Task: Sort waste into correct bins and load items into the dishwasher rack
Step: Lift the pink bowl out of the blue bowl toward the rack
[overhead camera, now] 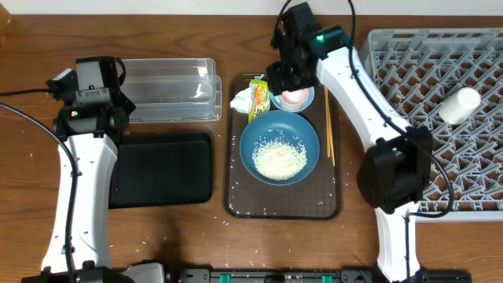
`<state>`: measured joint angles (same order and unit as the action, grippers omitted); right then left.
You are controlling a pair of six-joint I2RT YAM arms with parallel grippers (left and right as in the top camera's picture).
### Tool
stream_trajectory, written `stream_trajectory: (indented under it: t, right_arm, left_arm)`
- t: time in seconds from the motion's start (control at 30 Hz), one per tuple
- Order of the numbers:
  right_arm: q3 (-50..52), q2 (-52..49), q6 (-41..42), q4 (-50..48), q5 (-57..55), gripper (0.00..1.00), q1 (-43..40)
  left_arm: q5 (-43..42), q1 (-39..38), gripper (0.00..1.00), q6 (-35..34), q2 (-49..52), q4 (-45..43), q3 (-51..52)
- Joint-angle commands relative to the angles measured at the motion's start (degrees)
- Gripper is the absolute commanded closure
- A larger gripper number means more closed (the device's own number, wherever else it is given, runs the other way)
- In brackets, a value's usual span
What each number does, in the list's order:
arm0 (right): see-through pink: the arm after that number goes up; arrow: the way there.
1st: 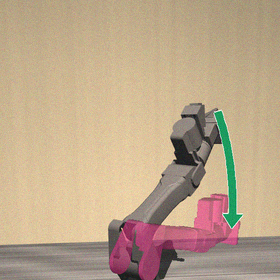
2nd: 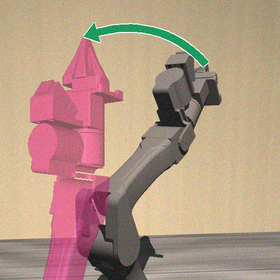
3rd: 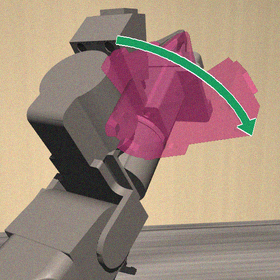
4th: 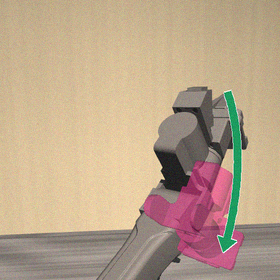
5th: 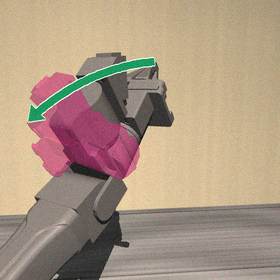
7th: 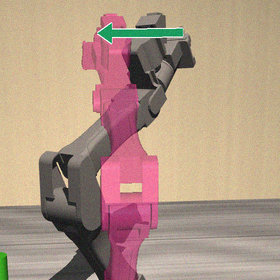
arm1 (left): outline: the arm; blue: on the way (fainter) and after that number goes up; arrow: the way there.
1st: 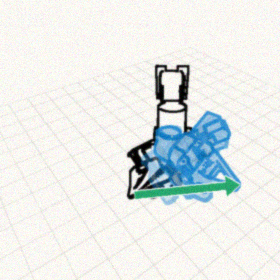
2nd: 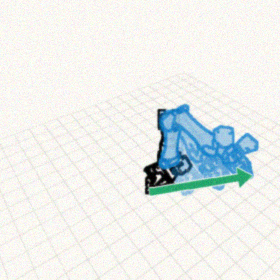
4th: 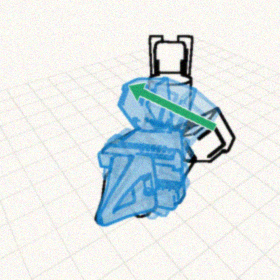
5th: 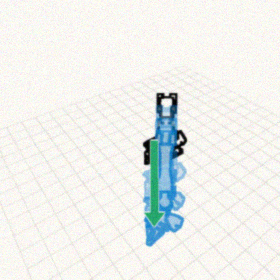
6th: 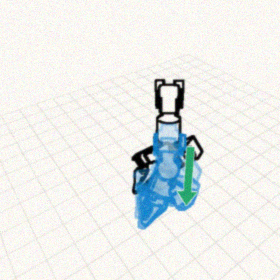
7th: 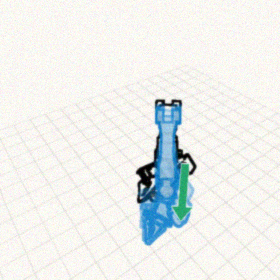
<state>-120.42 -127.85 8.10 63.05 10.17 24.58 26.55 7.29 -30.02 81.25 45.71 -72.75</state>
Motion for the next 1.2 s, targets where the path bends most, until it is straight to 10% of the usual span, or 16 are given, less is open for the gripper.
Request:
stream_trajectory:
  t: [0.0,0.67,1.17]
  right_arm:
    - [-1.7,-0.6,1.6,0.0,-2.6,0.40,2.1]
    - [-1.7,-6.3,7.4,0.7,-19.2,0.58,6.1]
    - [-2.3,-2.6,8.7,1.8,-15.5,0.94,6.0]
  left_arm:
    - [0.9,0.1,0.02,-0.3,0.1,0.2,0.0]
    - [0.9,0.1,0.02,-0.3,0.1,0.1,0.0]
    - [0.9,0.1,0.02,-0.3,0.1,0.2,0.0]
